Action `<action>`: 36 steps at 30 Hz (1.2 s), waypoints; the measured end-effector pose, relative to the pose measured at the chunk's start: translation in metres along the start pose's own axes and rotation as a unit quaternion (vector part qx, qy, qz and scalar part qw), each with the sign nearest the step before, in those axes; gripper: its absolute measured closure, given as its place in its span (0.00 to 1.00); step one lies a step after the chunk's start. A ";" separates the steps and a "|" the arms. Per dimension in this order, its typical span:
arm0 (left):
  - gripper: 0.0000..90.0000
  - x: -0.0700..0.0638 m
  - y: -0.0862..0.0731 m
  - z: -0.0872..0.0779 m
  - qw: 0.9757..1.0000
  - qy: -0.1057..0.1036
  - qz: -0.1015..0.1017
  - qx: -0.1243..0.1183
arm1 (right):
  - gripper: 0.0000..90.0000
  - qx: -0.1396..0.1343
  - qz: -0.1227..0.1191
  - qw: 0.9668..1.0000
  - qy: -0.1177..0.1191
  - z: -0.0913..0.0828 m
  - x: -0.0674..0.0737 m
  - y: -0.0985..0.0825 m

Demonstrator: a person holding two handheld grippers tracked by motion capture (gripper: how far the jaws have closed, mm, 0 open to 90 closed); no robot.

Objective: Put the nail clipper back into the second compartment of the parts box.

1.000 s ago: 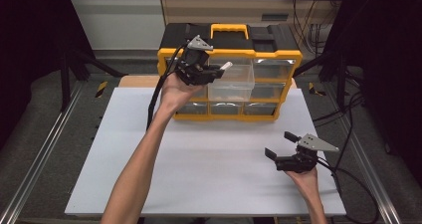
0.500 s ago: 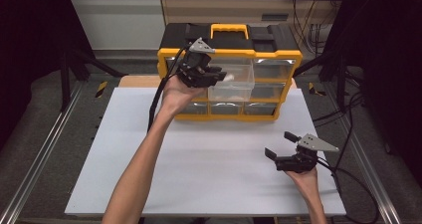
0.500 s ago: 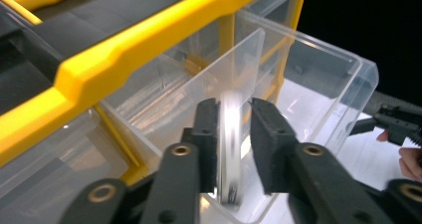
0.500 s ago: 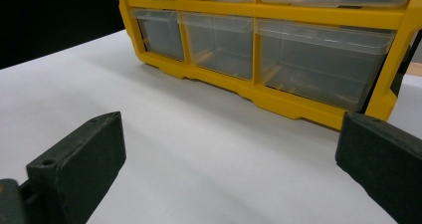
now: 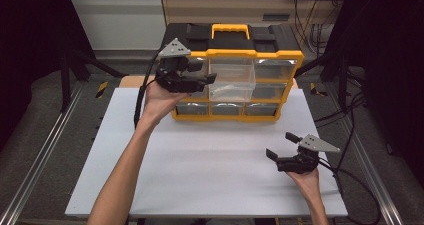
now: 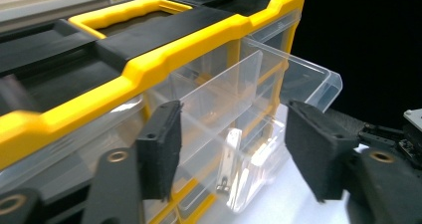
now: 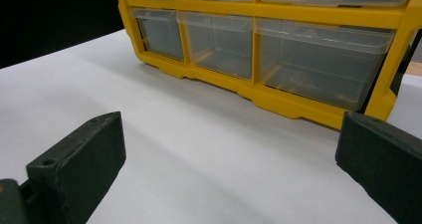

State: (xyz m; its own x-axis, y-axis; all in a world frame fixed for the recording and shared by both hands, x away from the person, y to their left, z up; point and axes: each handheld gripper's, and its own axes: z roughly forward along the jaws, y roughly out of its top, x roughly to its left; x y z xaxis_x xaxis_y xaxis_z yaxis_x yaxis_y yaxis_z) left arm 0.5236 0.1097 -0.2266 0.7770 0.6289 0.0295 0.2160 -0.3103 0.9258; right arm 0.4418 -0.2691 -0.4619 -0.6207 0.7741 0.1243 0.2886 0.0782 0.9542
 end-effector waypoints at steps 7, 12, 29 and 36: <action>0.29 0.006 -0.019 -0.019 1.000 0.010 -0.009 -0.019 | 0.00 -0.001 0.000 1.000 -0.002 0.000 0.000 0.000; 0.20 0.008 -0.038 -0.030 1.000 0.014 -0.011 -0.024 | 0.00 -0.002 0.000 1.000 -0.002 -0.001 0.000 0.000; 0.07 0.017 -0.133 -0.053 0.999 0.030 -0.026 -0.029 | 0.00 -0.001 0.004 1.000 -0.003 -0.001 0.000 0.000; 0.07 0.021 -0.171 -0.061 0.998 0.041 -0.044 -0.028 | 0.00 -0.001 0.004 1.000 -0.002 -0.001 0.001 0.000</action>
State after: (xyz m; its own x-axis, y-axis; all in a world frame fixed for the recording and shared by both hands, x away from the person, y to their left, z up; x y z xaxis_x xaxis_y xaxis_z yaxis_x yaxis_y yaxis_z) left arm 0.4674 0.2196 -0.3612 0.7055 0.7083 -0.0238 0.2454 -0.2127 0.9458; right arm 0.4408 -0.2691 -0.4616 -0.6159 0.7769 0.1306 0.2916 0.0708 0.9539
